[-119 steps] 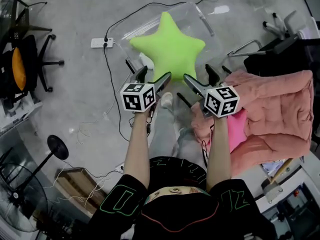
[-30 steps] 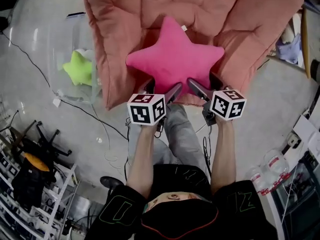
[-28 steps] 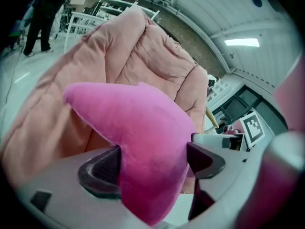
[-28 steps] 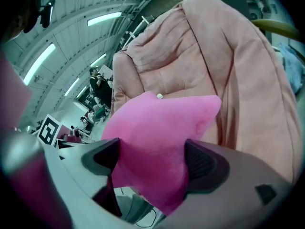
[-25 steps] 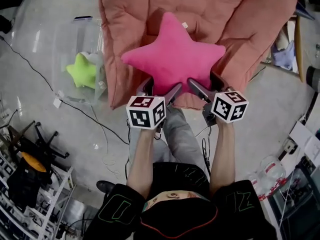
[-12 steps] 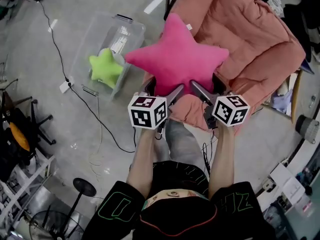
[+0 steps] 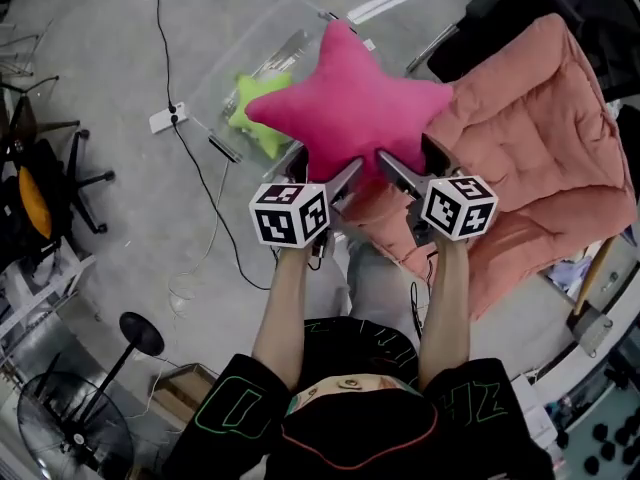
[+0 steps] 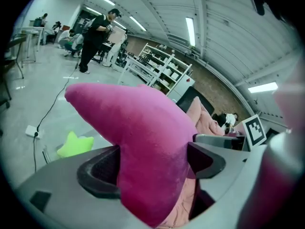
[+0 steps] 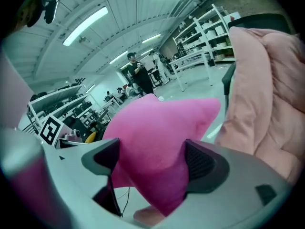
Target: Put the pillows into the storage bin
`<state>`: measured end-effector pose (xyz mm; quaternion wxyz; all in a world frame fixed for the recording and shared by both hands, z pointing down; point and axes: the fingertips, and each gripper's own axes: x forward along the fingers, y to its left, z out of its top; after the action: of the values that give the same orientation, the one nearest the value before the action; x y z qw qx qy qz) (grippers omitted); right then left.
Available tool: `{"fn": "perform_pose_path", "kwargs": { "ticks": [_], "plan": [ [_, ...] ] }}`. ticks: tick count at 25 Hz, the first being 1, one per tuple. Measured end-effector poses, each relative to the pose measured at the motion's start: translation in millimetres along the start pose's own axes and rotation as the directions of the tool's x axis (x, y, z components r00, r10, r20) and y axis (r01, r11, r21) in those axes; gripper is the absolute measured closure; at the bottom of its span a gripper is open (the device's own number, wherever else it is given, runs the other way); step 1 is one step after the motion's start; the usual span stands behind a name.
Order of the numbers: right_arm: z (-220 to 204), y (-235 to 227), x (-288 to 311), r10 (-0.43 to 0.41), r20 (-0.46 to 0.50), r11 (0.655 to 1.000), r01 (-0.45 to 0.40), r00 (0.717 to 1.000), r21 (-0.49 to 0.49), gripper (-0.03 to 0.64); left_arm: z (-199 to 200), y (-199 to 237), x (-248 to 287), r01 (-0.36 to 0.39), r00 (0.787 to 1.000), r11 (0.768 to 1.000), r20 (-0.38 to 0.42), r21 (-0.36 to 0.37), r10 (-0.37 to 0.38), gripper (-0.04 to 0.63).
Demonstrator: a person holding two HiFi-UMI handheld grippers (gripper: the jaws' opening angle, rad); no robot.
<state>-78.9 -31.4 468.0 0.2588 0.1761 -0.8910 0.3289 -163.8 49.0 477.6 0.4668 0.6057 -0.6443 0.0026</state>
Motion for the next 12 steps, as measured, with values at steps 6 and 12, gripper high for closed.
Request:
{"fn": "perform_pose_path", "kwargs": {
  "ticks": [6, 12],
  "plan": [
    [13, 45, 93, 0.067, -0.087, 0.997, -0.070, 0.994, -0.037, 0.176, 32, 91, -17, -0.074, 0.996, 0.993, 0.039, -0.095, 0.077, 0.149],
    [41, 74, 170, 0.041, -0.042, 0.995, -0.045, 0.998, -0.088, 0.176, 68, 167, -11, -0.136, 0.988, 0.982, 0.060, -0.134, 0.145, 0.133]
  ]
}}
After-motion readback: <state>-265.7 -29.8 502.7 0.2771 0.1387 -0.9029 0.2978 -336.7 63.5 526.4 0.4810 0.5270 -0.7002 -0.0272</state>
